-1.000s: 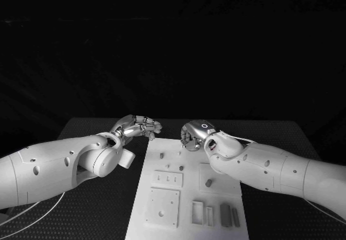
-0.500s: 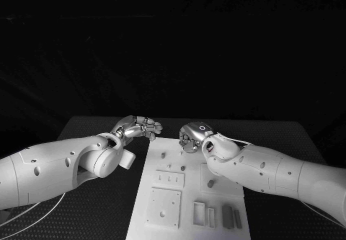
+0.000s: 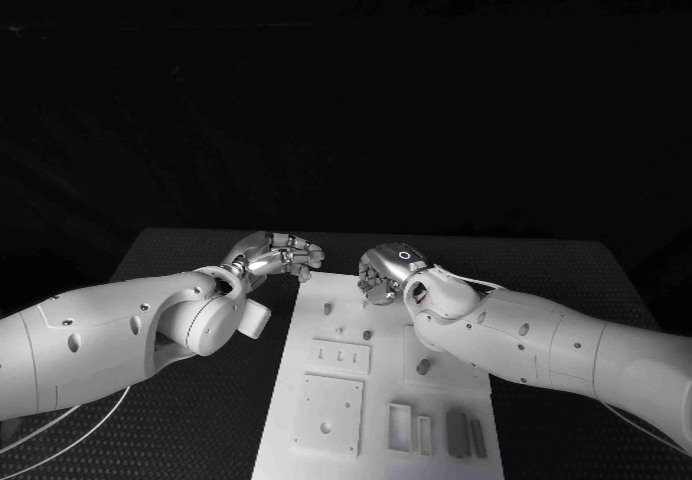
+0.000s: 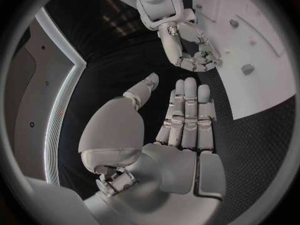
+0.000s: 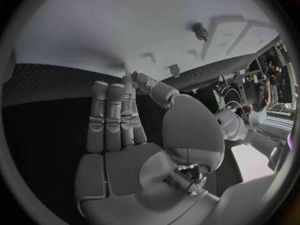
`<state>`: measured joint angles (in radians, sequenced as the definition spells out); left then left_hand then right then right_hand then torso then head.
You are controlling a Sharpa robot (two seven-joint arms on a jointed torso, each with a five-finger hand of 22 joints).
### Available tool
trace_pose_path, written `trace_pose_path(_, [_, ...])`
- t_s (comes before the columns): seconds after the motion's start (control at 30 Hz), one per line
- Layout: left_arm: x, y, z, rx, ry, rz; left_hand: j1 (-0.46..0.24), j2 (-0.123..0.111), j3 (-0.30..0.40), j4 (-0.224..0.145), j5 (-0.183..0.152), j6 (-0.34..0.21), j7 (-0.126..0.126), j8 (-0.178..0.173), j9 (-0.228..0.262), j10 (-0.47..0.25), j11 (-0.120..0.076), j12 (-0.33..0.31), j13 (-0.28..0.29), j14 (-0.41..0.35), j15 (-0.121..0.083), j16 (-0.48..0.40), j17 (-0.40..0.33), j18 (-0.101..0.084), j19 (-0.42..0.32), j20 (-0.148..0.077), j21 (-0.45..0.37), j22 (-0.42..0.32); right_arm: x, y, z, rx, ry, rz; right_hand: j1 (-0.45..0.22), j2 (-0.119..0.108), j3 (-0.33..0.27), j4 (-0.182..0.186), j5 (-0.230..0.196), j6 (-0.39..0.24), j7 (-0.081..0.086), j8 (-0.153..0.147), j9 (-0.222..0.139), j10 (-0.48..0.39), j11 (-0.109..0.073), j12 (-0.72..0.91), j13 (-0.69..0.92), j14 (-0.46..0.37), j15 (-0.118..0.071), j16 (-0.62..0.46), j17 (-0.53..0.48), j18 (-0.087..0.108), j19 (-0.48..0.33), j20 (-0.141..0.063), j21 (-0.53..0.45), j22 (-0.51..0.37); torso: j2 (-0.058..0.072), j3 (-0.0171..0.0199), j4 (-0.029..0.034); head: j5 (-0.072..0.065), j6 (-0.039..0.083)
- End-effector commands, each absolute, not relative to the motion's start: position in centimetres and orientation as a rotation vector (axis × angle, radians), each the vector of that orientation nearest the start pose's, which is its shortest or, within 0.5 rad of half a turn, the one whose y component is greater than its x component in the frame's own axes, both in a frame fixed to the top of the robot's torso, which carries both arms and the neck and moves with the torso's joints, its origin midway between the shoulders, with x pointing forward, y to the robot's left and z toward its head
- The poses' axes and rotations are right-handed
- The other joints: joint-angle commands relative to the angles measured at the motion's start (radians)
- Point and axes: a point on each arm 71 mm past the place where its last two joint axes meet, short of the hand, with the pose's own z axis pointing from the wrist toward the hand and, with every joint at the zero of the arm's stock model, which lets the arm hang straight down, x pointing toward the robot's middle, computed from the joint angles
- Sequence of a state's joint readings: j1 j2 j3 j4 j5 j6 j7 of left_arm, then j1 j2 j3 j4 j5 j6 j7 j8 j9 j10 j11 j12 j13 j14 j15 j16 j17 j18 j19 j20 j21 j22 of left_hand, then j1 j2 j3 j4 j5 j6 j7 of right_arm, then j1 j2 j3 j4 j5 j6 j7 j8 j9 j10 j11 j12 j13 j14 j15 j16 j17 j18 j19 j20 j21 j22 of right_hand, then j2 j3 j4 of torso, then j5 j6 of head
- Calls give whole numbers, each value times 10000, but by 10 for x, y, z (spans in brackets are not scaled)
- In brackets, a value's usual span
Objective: Assemble the parts on the task board
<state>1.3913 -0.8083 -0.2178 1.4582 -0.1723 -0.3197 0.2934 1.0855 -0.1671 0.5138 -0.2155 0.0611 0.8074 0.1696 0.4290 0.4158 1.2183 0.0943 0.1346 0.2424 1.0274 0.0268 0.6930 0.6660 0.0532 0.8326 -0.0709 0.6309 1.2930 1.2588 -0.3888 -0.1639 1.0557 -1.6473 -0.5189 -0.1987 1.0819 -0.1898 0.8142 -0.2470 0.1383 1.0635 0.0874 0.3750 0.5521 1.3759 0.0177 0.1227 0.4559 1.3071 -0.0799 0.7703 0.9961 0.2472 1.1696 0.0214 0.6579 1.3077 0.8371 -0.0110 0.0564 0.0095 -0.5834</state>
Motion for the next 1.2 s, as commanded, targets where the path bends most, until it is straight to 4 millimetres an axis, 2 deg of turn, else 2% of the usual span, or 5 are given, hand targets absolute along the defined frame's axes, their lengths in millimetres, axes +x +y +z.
trace_pose_path(0.03, [512, 210, -153, -8288, 15655, -13649, -24, -6, 52, -5, -56, -15, 31, -45, 16, -27, 18, -43, 16, -88, -1, -8, -17, 98, -53, -11, 62, -14, 552, -102, -199, -3094, 14319, 4446, 31, 79, 61, -1, -40, 62, 16, 10, 8, 75, 26, -59, 15, 1, -61, 50, -18, 146, 10, -79, 29, 197, 11, -10, -19, -10, -33])
trace_pose_path(0.4, [513, 213, -153, -8320, 15633, -13590, -28, -6, 51, -3, -56, -15, 32, -52, 22, -28, 18, -52, 21, -89, -1, -7, -19, 97, -54, -11, 64, -16, 551, -104, -198, -3126, 14244, 4383, 31, 79, 65, -2, -42, 65, 16, 6, 15, 80, 25, -62, 26, 4, -63, 58, -25, 146, 12, -80, 37, 196, 11, 8, -8, -39, -48])
trace_pose_path(0.87, [513, 214, -153, -8336, 15632, -13565, -29, -10, 51, -3, -57, -15, 30, -63, 34, -29, 18, -67, 31, -91, -1, -6, -22, 98, -56, -10, 67, -19, 551, -107, -198, -3109, 14206, 4270, 38, 68, 83, -5, -50, 81, 10, 2, 35, 97, 18, -68, 54, 13, -69, 79, -42, 146, 22, -88, 58, 195, 9, 2, -12, -99, -32])
trace_pose_path(1.03, [513, 214, -153, -8336, 15631, -13564, -31, -11, 50, -2, -57, -20, 30, -70, 37, -32, 19, -75, 34, -93, 0, -6, -24, 97, -58, -10, 68, -20, 552, -109, -198, -3086, 14211, 4232, 41, 67, 90, -4, -53, 84, 9, 0, 40, 100, 17, -71, 61, 14, -70, 85, -47, 146, 24, -90, 64, 195, 8, 0, 9, -124, -51])
trace_pose_path(1.2, [513, 215, -153, -8345, 15620, -13546, -31, -12, 50, -2, -57, -24, 30, -76, 40, -35, 19, -81, 36, -94, 0, -6, -25, 98, -59, -10, 69, -21, 552, -110, -198, -3072, 14220, 4201, 40, 62, 93, -3, -56, 86, 9, -2, 44, 101, 16, -74, 67, 15, -71, 89, -51, 146, 25, -91, 67, 194, 5, -4, -7, -119, -73])
